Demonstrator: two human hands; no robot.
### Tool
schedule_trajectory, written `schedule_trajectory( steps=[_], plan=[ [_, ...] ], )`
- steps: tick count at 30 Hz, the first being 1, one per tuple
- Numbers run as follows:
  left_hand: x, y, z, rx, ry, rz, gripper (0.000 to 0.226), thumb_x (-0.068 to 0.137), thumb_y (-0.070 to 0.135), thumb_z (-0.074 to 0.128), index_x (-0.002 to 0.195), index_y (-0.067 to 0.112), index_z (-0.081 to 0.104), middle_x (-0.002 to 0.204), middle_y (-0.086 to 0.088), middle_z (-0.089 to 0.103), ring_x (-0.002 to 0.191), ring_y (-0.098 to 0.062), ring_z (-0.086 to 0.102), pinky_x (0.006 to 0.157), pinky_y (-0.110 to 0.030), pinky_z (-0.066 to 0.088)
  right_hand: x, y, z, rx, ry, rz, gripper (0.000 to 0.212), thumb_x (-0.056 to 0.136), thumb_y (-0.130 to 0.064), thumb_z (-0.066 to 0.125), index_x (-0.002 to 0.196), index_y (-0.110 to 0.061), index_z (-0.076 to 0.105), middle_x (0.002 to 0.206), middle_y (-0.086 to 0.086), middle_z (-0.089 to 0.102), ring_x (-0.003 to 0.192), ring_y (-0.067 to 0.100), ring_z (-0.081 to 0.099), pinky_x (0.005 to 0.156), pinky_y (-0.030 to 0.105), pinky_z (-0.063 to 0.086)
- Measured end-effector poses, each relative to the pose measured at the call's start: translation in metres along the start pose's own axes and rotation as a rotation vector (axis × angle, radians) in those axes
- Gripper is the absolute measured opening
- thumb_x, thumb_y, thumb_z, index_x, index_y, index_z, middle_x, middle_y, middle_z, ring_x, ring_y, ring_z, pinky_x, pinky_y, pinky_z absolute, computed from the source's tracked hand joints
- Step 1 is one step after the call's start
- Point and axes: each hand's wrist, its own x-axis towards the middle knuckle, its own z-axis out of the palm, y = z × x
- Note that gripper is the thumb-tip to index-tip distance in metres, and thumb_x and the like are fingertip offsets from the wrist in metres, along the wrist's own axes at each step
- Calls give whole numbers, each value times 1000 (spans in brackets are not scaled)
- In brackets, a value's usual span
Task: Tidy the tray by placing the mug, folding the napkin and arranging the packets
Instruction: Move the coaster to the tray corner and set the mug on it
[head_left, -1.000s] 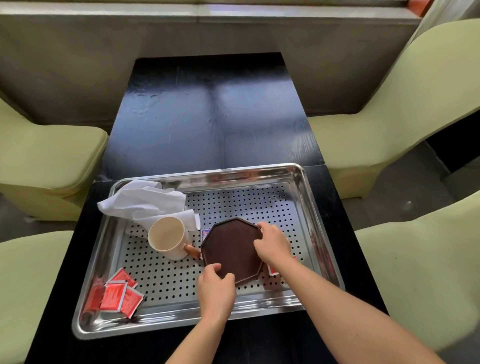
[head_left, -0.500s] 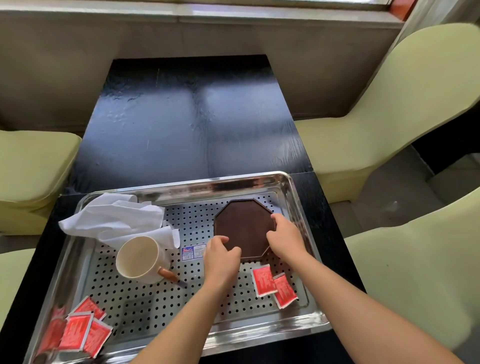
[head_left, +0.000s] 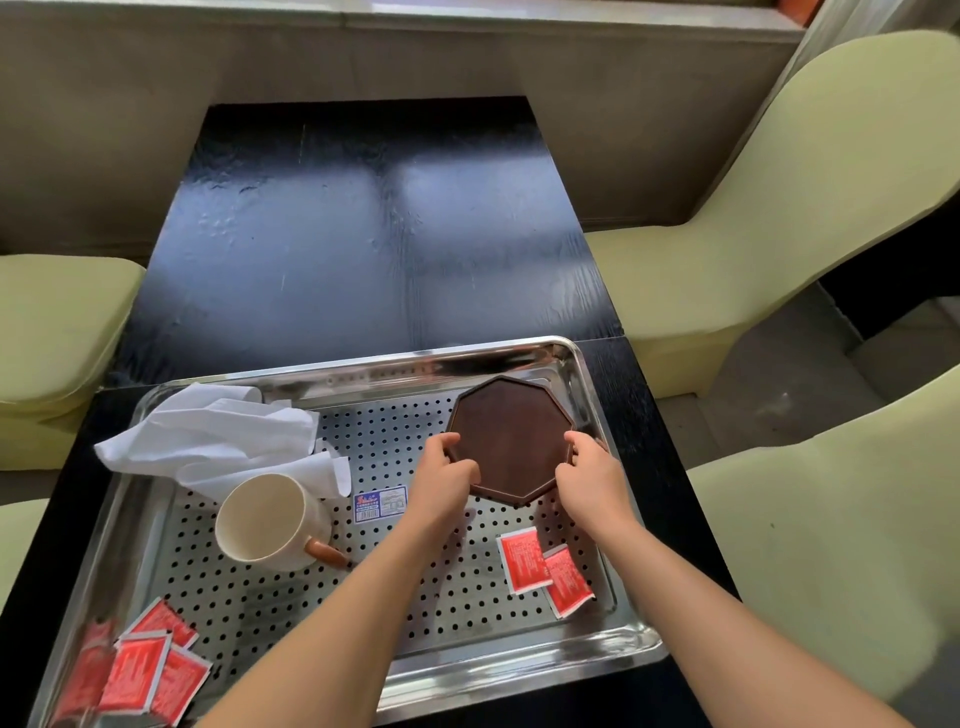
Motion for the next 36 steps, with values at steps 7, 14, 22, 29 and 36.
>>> schedule_trajectory(
  steps=[7,14,22,29,36],
  plan=[
    [1,-5,3,-81,2,2,67,81,1,58,143,20,40,128,-2,51,96,-6,54,57,-17,45,-7,6,3,-2,-9,3,56,93,-10,51,148,-20,45,133,11,60,101,24,67,87,44,59],
    [-14,-21,-3,202,48,118,57,88,7,57,142,19,44,139,-10,47,96,0,55,81,-21,52,-14,8,0,3,66,-71,50,93,-7,53,141,-17,51,136,8,55,107,22,63,87,37,56],
    [-82,-67,-20,752,-25,324,44,94,24,48,137,21,49,132,5,46,122,-13,42,102,-29,40,-48,-26,21,-22,-56,-277,30,96,-16,57,124,-18,65,114,-2,66,100,11,59,81,21,46],
    [-136,-104,-81,973,82,404,25,96,36,43,113,25,58,107,8,53,98,-13,51,79,-27,43,-108,-80,70,-1,-297,-470,29,95,-36,64,115,-17,71,108,-1,73,94,15,68,90,37,54],
    [-137,-133,-145,1169,307,251,34,94,41,47,118,22,61,114,-2,59,104,-22,54,81,-37,43,-136,-106,105,-71,-273,-408,51,90,-52,66,129,-19,64,116,-1,68,104,16,63,86,34,52]
  ],
)
